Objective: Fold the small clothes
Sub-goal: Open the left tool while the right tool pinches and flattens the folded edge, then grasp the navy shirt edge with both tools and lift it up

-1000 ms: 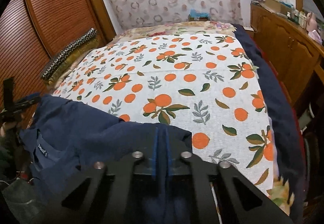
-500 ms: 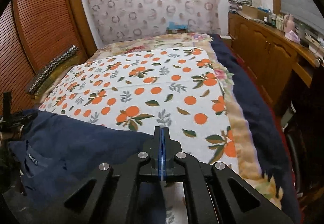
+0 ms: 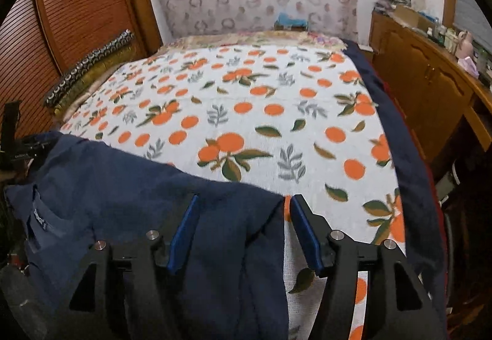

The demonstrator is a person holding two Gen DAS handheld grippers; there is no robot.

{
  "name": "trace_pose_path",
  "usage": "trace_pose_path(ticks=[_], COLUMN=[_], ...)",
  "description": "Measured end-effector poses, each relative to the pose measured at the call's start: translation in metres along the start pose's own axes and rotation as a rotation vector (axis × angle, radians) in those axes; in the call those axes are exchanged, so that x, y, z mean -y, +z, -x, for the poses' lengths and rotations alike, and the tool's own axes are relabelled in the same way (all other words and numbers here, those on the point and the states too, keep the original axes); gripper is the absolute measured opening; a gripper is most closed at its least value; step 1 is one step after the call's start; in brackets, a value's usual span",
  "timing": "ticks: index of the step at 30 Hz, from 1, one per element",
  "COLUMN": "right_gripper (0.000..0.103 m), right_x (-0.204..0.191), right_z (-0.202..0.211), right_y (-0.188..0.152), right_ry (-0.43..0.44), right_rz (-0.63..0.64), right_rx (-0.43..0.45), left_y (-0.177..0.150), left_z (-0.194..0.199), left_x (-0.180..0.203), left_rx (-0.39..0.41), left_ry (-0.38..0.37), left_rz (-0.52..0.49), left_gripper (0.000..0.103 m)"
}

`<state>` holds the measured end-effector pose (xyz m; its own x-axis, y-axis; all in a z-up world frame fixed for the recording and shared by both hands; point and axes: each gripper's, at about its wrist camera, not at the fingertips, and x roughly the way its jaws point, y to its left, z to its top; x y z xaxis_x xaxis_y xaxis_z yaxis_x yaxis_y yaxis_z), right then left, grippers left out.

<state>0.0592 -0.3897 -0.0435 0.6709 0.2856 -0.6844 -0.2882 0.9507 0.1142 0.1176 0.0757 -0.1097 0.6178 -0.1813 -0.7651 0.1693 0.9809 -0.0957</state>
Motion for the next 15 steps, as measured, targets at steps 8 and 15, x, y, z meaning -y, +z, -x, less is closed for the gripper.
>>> trace_pose_path(ticks=[8, 15], right_gripper=[0.064, 0.029], right_x=[-0.011, -0.031], right_z=[-0.002, -0.006], right_y=[0.000, -0.006], right_ry=[0.003, 0.037], right_rz=[0.032, 0.115], right_rx=[-0.001, -0.002], left_y=[-0.001, -0.006], left_z=[0.001, 0.010], left_x=[-0.001, 0.004], left_rx=[0.001, -0.017], left_ry=[-0.008, -0.163], left_rz=[0.004, 0.005], left_gripper=[0.077, 0.023])
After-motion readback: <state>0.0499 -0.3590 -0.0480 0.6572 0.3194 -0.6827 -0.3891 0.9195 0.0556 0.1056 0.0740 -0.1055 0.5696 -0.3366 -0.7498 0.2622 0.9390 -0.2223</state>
